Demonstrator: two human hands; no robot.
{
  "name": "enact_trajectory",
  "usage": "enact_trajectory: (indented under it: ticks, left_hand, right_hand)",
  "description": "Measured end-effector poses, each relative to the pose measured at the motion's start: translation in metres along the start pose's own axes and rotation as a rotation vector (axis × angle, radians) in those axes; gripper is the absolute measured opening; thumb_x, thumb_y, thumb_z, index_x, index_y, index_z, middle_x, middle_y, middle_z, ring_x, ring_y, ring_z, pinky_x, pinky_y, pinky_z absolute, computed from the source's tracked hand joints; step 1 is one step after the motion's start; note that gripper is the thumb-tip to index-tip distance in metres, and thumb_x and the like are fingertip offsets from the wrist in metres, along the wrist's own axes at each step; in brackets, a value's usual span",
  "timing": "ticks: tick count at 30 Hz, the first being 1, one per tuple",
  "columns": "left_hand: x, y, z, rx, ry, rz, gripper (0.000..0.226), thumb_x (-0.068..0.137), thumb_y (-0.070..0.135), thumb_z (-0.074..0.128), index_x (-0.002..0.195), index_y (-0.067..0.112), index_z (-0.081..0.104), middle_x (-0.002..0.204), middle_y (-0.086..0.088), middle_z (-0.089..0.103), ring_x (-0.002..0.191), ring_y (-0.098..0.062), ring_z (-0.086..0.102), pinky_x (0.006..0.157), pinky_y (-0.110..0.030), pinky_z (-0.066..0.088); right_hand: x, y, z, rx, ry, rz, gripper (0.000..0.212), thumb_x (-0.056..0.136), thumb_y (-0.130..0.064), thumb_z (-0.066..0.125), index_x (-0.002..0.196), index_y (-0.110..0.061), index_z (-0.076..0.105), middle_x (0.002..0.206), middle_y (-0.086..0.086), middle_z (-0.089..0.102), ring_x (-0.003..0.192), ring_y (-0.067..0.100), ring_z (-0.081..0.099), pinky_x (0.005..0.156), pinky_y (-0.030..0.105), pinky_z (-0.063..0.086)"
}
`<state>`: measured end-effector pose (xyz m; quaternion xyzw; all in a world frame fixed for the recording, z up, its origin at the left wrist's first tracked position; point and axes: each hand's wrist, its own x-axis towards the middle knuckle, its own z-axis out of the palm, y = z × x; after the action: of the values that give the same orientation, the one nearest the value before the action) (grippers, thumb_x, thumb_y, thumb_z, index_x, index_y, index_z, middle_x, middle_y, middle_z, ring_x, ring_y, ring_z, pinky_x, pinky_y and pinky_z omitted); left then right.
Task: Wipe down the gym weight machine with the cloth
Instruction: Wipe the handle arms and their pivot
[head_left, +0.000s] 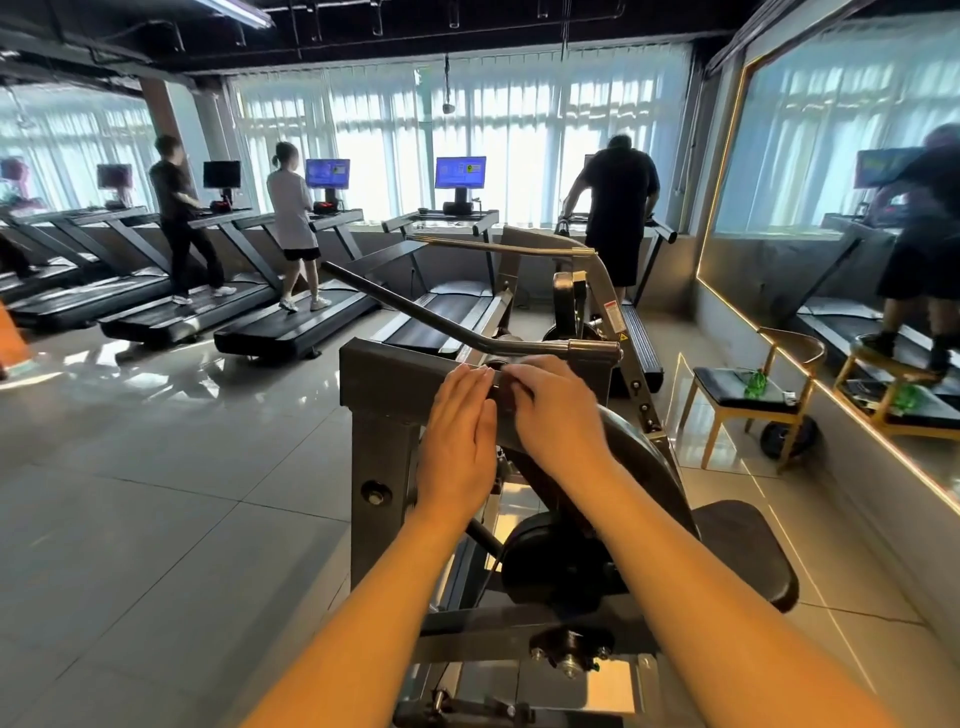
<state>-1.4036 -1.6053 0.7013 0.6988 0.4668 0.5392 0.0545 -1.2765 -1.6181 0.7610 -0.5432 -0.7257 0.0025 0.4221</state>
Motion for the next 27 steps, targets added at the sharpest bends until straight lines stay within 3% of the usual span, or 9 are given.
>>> enact_trajectory:
  ticks: [4,7,10,13,16,20,24,27]
  left_hand:
    - [0.000,0.000,0.001,-0.020,0.007,-0.024,0.046,0.109,0.033,0.034,0.153,0.020,0.040,0.161,0.008,0.034,0.148,0.012,0.011,0.115,-0.004,0.008]
    - [-0.009,0.010,0.004,0.017,0.046,0.040,0.043,0.110,0.030,0.037,0.150,0.019,0.045,0.156,0.012,0.036,0.148,0.008,0.015,0.115,-0.005,0.010]
    - [-0.026,0.035,0.015,-0.089,0.016,0.028,0.039,0.107,0.033,0.041,0.144,0.025,0.051,0.142,0.013,0.048,0.136,0.003,0.038,0.110,-0.013,0.032]
    - [-0.041,0.064,0.024,-0.363,-0.076,-0.181,0.036,0.105,0.029,0.051,0.140,0.037,0.046,0.129,0.022,0.052,0.118,0.011,0.052,0.092,-0.011,0.046]
    - [-0.054,0.078,0.033,-0.574,-0.106,-0.350,0.039,0.102,0.019,0.057,0.138,0.034,0.048,0.117,0.016,0.066,0.111,0.002,0.063,0.087,-0.017,0.053]
    - [-0.079,0.088,0.031,-0.657,0.063,-0.517,0.026,0.102,0.020,0.058,0.126,0.031,0.059,0.102,0.005,0.076,0.095,-0.015,0.073,0.079,-0.027,0.060]
    - [-0.107,0.098,0.031,-0.528,0.162,-0.553,0.024,0.103,0.019,0.056,0.125,0.027,0.062,0.093,0.018,0.075,0.088,-0.002,0.072,0.071,-0.016,0.055]
    - [-0.123,0.095,0.034,-0.467,0.180,-0.623,0.023,0.103,0.021,0.056,0.124,0.024,0.065,0.100,0.008,0.074,0.087,-0.002,0.072,0.067,-0.018,0.056]
  right_hand:
    - [0.001,0.009,0.005,0.051,0.003,-0.058,0.029,0.104,-0.020,0.052,0.129,-0.020,0.067,0.132,-0.003,0.063,0.123,0.016,0.051,0.105,0.029,0.040]
    - [-0.013,0.032,-0.001,-0.128,0.165,0.005,0.027,0.103,-0.023,0.055,0.126,-0.022,0.070,0.126,-0.004,0.066,0.105,0.019,0.043,0.088,0.027,0.032]
    - [-0.016,0.037,-0.012,0.096,0.174,0.068,0.026,0.101,-0.018,0.057,0.124,-0.020,0.071,0.123,-0.004,0.064,0.106,0.012,0.049,0.087,0.015,0.029]
    - [-0.026,0.036,-0.027,0.356,0.171,0.127,0.023,0.098,-0.019,0.063,0.119,-0.025,0.072,0.118,-0.010,0.063,0.104,-0.009,0.053,0.089,0.001,0.034]
    - [-0.051,0.043,-0.038,0.551,0.059,0.205,0.027,0.098,-0.025,0.064,0.124,-0.032,0.069,0.122,-0.014,0.062,0.111,-0.005,0.056,0.097,0.014,0.042]
    - [-0.084,0.058,-0.047,0.924,-0.176,0.295,0.034,0.102,-0.022,0.059,0.134,-0.033,0.062,0.129,-0.010,0.063,0.109,0.003,0.067,0.098,0.031,0.055]
    - [-0.114,0.074,-0.035,0.952,-0.344,0.350,0.037,0.100,-0.020,0.061,0.130,-0.043,0.060,0.122,-0.004,0.068,0.105,0.010,0.070,0.096,0.039,0.057]
    - [-0.125,0.081,-0.036,1.031,-0.387,0.457,0.034,0.101,-0.013,0.061,0.124,-0.038,0.064,0.109,0.004,0.073,0.100,0.017,0.073,0.086,0.039,0.061]
